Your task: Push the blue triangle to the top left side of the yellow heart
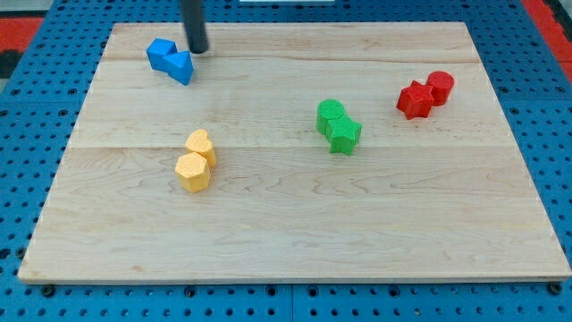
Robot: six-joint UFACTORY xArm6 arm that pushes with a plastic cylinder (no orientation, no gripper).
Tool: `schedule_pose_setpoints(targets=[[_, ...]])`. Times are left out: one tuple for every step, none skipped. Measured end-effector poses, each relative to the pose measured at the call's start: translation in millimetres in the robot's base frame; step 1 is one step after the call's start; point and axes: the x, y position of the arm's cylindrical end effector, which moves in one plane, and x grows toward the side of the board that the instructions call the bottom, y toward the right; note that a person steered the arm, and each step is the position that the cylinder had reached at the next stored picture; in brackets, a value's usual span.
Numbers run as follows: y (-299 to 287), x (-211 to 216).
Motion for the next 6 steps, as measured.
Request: schedule_pose_setpoints(targets=[[-22,-35],[-43,-9],[-13,33],[27,70],[48,88],[51,93]])
